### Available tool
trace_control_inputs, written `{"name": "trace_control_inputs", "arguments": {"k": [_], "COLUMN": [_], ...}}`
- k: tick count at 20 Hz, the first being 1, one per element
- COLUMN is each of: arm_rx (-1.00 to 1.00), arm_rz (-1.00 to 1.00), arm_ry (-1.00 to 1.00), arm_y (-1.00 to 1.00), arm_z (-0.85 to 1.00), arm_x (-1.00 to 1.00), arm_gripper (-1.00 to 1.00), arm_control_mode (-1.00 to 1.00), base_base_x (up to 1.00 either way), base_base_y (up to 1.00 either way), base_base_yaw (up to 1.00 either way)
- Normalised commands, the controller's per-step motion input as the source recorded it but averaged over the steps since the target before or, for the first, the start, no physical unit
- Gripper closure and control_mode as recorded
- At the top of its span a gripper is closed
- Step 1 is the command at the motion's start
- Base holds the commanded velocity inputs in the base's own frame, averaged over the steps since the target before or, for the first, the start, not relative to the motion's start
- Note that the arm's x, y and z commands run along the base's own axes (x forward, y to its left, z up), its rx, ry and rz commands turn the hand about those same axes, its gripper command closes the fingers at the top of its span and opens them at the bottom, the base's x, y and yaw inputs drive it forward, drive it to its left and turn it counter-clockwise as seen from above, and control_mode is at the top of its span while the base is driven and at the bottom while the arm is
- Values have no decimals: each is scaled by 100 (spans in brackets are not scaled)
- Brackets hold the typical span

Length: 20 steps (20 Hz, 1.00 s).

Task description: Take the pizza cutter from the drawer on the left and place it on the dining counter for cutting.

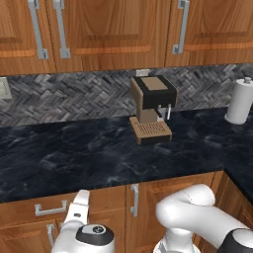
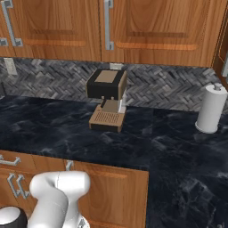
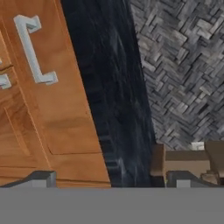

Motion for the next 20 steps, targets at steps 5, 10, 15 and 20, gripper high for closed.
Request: {"name": "trace_control_inputs", "arguments": {"k": [5,10,15,20], "arm_rx": [-13,-19,-13,-7], "arm_rz": [1,4,6,9], "arm_ry": [-1,-3,0,-2], "arm_y": [22,49,49,32], "arm_z": [-55,-54,-39,-42], "arm_x": [0,0,0,13], "arm_gripper": [-100,-100,-100,-100], "arm_control_mode": [-100,-100,-100,-100], "base_base_x": [0,0,0,0], "base_base_y": [0,0,0,0], "base_base_yaw": [0,0,0,0]}}
